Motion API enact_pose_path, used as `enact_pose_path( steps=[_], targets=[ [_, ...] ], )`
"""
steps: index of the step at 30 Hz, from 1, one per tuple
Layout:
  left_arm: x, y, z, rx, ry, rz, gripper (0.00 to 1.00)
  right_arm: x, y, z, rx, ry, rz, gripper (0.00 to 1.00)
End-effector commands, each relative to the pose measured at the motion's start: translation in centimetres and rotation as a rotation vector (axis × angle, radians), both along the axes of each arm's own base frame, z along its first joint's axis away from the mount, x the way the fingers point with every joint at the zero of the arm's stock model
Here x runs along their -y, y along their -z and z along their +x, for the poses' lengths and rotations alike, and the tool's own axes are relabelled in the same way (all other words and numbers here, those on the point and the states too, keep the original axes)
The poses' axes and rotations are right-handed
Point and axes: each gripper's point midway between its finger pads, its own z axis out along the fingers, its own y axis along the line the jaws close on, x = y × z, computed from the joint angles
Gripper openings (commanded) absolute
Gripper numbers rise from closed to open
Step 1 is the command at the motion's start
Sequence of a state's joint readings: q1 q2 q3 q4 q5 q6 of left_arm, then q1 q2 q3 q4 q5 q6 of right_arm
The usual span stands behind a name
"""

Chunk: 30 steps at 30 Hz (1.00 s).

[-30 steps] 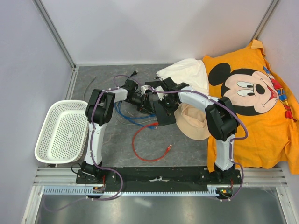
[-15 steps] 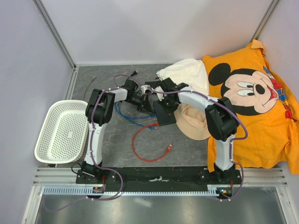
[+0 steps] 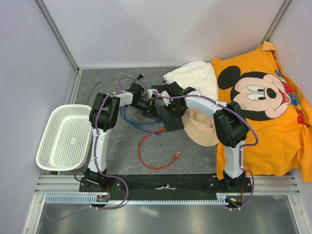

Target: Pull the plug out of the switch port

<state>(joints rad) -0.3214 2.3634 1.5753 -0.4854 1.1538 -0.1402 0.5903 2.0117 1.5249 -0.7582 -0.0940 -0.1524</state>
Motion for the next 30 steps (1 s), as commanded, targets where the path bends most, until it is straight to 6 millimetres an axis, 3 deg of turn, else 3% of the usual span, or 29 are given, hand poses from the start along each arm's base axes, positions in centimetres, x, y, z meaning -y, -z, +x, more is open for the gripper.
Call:
enact_pose_path(
  steps=[1, 7, 13, 21, 28, 30],
  targets=[
    [-0.1, 1.6, -1.3, 0.032, 0.053, 0.079, 0.02, 0.9, 3.4, 0.2, -0.015, 0.031, -0.082, 0.0],
    [-1.0, 1.6, -2.8, 0.033, 0.103, 0.096, 0.02, 1.8, 4.8, -0.1, -0.06, 0.065, -0.1, 0.0],
    [-2.4, 1.5, -3.8, 0.048, 0.105, 0.121, 0.02, 1.8, 5.0, 0.5, -0.052, 0.079, -0.108, 0.0],
    [-4.8, 1.1, -3.0, 0.047, 0.061, 0.135, 0.02, 2.1, 5.4, 0.3, -0.055, 0.079, -0.124, 0.0],
    [-5.7, 0.8, -3.3, 0.047, 0.072, 0.137, 0.02, 1.8, 5.4, 0.4, -0.051, 0.07, -0.122, 0.0],
    [-6.1, 0.2, -2.5, 0.071, 0.056, 0.138, 0.02, 1.7, 5.3, 0.3, -0.05, 0.065, -0.123, 0.0]
  ],
)
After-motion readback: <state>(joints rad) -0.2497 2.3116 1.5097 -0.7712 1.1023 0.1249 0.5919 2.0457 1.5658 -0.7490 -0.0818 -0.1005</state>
